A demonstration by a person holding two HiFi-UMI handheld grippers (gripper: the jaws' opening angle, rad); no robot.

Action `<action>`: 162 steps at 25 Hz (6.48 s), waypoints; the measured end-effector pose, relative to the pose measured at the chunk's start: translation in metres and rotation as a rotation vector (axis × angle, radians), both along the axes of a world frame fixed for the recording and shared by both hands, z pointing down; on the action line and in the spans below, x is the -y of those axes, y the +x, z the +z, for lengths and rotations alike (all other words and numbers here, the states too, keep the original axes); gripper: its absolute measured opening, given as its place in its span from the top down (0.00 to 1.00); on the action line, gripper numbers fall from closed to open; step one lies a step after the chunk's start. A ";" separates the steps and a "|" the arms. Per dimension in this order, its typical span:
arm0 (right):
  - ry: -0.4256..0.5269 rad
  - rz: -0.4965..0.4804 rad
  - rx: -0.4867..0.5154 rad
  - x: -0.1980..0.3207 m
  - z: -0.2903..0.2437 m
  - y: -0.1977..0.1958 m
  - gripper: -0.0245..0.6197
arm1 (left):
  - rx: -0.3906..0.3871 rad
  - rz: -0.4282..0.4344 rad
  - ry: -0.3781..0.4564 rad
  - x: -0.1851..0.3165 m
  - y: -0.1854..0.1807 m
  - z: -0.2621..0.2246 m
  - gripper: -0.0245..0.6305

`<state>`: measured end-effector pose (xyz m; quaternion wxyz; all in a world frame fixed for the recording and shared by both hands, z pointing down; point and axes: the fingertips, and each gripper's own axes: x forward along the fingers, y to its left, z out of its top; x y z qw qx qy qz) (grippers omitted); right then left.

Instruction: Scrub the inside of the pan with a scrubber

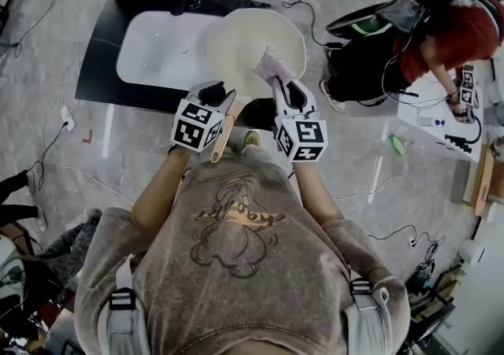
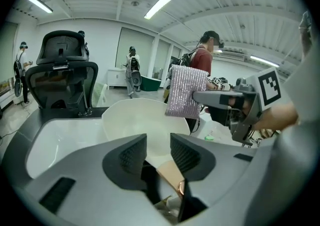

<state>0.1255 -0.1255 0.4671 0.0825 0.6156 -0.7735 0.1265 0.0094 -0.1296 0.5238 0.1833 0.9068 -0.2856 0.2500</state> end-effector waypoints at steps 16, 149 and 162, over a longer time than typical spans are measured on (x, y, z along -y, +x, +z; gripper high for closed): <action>-0.011 -0.080 0.010 0.033 0.012 -0.001 0.83 | 0.122 0.002 -0.089 -0.008 0.014 0.059 0.35; -0.742 -0.332 -0.612 0.147 0.197 0.037 0.83 | 0.197 0.009 -0.421 -0.031 0.010 0.085 0.57; -0.821 -0.590 -0.611 0.087 0.203 -0.029 0.83 | 0.205 0.016 -0.419 -0.034 0.016 0.082 0.57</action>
